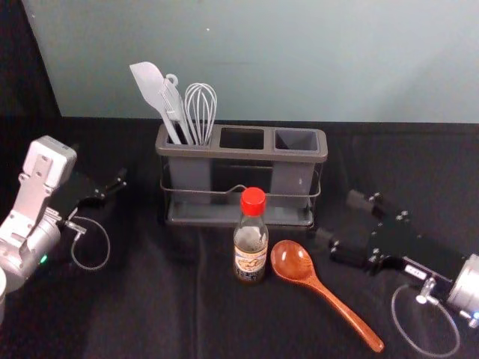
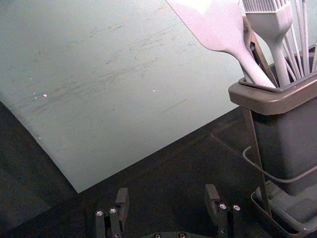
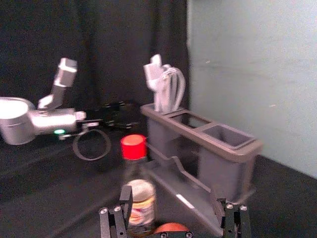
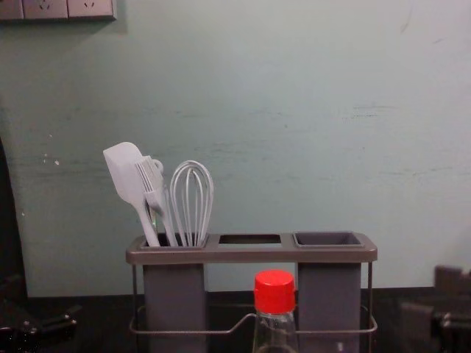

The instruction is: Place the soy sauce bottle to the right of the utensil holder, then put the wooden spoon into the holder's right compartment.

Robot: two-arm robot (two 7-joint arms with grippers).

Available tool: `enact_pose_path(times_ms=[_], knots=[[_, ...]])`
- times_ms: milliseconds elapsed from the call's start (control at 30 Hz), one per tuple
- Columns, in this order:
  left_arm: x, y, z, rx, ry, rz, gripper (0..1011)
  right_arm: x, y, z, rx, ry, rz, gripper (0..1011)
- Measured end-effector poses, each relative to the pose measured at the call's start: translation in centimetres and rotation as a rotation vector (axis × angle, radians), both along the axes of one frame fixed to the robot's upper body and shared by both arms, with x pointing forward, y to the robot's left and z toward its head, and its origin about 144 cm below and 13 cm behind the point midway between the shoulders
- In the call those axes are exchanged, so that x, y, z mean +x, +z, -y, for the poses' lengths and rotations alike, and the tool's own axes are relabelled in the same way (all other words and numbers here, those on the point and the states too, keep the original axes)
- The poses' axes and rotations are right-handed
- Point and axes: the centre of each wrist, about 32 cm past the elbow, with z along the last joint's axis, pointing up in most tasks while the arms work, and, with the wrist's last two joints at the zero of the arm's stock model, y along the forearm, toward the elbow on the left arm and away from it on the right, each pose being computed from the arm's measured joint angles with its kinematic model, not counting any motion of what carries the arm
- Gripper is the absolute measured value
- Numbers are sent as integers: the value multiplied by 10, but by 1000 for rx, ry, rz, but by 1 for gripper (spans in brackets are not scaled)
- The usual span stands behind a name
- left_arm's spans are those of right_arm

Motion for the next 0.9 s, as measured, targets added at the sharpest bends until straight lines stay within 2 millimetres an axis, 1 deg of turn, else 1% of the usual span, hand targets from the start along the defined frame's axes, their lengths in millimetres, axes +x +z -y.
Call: enact_pose_path(times_ms=[133, 467, 700, 900], knots=[[0, 0, 0, 0, 0, 0, 1005, 2, -1, -7, 3, 75, -35, 1003], [0, 0, 0, 0, 0, 0, 1005, 10, -1, -23, 2, 142, -55, 1003], [0, 0, 0, 0, 0, 0, 1005, 23, 0, -39, -16, 177, -45, 1003], [0, 0, 0, 0, 0, 0, 1005, 32, -1, -48, -22, 191, -40, 1003]])
